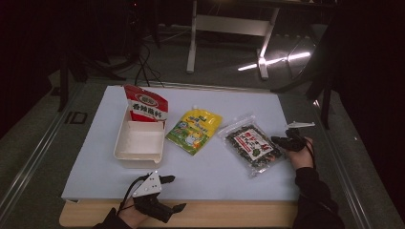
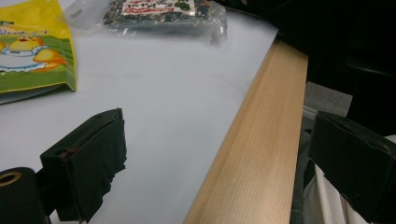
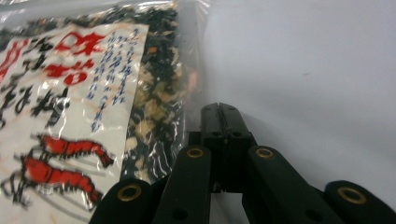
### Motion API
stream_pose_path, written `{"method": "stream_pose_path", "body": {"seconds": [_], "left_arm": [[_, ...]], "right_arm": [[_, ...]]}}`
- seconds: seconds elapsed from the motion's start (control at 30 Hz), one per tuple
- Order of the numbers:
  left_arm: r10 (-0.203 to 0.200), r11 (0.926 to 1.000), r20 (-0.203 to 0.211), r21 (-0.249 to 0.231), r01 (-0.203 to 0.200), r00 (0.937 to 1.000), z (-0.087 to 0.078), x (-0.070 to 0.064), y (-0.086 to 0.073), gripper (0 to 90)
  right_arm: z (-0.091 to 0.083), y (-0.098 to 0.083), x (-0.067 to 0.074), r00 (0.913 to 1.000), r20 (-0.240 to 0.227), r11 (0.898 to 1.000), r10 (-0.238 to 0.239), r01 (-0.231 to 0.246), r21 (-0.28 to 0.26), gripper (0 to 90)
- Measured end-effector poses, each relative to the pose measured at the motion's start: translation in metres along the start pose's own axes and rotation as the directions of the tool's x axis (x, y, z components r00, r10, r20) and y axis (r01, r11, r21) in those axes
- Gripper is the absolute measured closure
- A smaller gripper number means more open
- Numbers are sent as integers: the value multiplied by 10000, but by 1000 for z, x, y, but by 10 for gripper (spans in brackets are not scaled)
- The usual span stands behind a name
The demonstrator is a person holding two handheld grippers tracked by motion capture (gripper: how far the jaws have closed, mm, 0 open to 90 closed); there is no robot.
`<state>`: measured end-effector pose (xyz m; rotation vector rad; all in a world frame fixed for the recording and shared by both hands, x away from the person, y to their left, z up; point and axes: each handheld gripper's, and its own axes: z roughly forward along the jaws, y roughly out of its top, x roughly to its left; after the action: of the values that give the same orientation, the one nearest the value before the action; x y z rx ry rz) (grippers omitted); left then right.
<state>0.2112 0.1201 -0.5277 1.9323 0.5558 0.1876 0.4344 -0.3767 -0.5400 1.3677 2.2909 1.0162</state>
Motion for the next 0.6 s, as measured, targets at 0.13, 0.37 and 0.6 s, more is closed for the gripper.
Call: {"method": "stream_pose_path", "body": {"seconds": [0.13,0.37,0.6], "left_arm": [[47,10000,72,-7,-47,10000,1,0,1,55],[115,9999,167,7,-115,9998,4,0,2,55],[191,9998,225,10,-192,9996,4,-1,3,55]], "right_arm": [[-3,-6,14,9993,-254,9996,-266,267,35,900],[-9,-17,44,9946,-855,9981,-587,599,111,900],[-16,-29,71,9878,-1335,9964,-797,826,166,900]]}}
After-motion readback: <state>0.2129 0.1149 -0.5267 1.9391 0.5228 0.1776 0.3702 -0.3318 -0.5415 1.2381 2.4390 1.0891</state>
